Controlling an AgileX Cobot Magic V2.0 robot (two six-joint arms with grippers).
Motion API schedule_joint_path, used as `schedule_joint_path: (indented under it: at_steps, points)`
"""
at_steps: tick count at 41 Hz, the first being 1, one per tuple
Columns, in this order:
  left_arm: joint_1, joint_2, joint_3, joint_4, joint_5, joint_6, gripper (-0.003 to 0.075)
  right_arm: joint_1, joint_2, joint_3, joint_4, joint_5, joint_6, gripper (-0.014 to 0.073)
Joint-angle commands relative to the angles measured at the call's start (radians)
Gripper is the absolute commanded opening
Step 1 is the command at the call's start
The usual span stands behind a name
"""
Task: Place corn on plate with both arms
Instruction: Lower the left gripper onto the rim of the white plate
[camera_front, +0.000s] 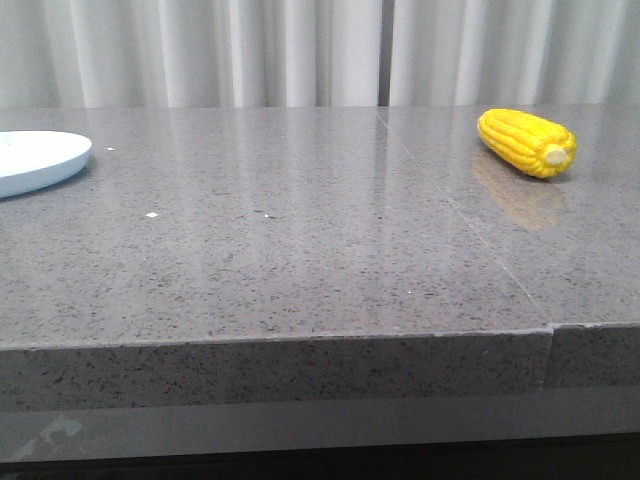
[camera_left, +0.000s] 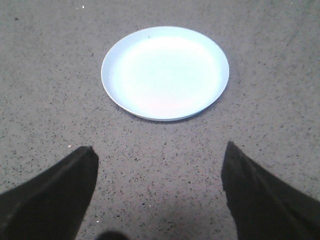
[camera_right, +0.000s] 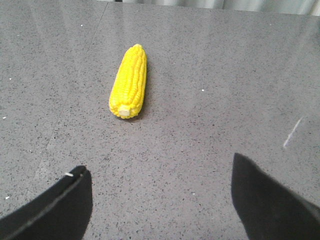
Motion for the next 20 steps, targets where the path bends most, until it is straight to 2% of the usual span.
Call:
schedule_joint_path:
  at_steps: [1, 11, 20]
  points:
    - [0.001, 0.089, -0.06, 0.027, -0.057, 0.0, 0.0512, -0.006, 0.008, -0.034, -0.013, -0.082, -0.01, 0.0597]
    - [0.082, 0.332, -0.163, 0.011, -0.054, 0.021, 0.0512, -0.006, 0.008, -0.034, -0.013, -0.082, -0.01, 0.0597]
    - [0.214, 0.541, -0.285, -0.269, -0.052, 0.233, 0.0512, -0.006, 0.008, -0.034, -0.013, -0.082, -0.01, 0.0597]
